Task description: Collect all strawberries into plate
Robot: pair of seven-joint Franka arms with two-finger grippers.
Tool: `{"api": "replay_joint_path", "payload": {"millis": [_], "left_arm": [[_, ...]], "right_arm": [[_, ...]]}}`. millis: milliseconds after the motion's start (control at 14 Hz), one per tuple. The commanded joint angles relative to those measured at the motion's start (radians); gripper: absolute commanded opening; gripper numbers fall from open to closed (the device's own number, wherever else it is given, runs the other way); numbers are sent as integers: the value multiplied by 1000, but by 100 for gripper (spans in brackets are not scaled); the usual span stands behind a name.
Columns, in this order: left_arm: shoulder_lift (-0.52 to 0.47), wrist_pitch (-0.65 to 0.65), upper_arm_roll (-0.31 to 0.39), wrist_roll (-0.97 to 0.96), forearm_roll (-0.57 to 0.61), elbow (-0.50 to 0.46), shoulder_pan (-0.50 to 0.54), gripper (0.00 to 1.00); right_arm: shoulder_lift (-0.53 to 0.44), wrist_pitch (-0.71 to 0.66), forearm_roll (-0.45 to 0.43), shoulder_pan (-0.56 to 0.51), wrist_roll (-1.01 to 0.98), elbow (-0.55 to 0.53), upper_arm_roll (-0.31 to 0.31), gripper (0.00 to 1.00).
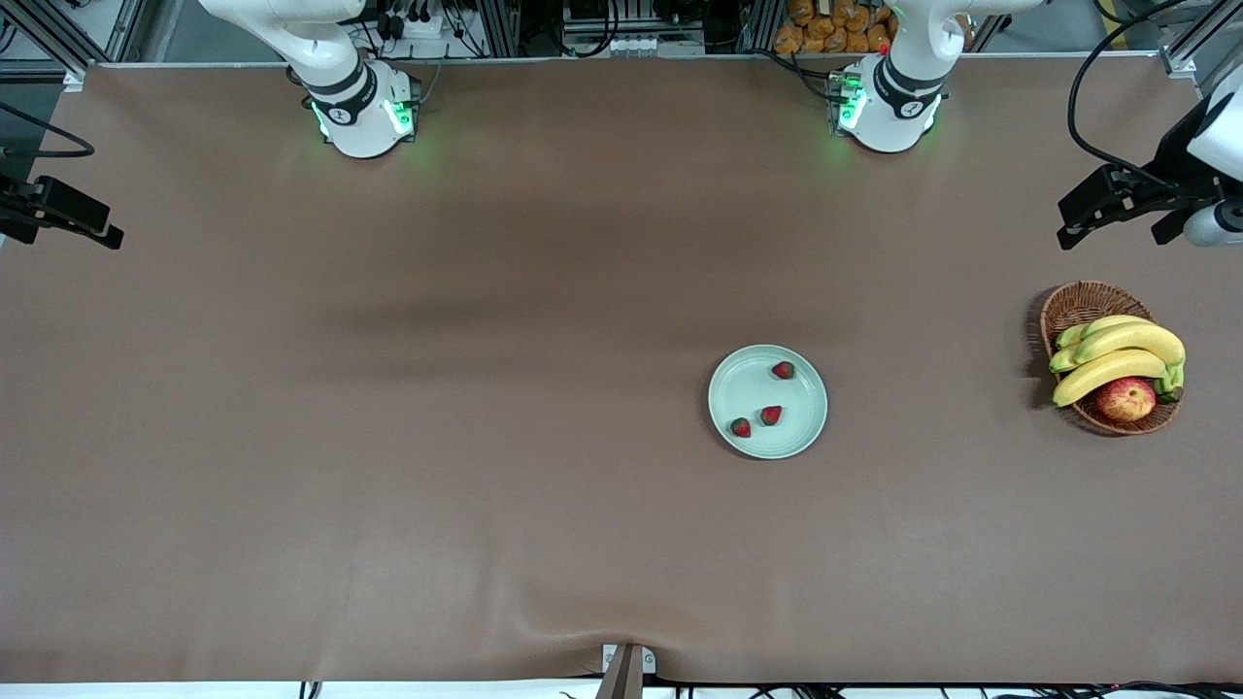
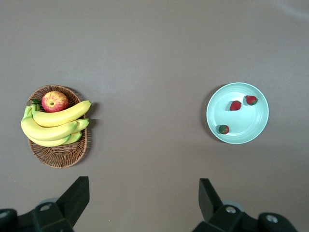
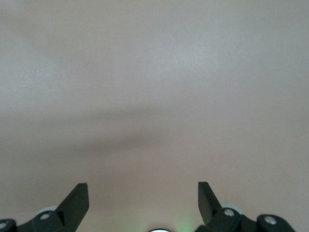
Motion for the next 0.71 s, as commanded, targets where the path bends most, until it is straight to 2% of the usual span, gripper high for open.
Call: {"api": "replay_joint_path", "payload": {"millis": [0,642], "left_arm": [[-9,-15,12,13,-11,-7,-10,100],[-9,-48,10,15,-24,-7,-10,100]], "right_arm": [[-7,-3,-1,10,19,4,-4,100],[-7,-3,-1,10,19,4,-4,100]]}}
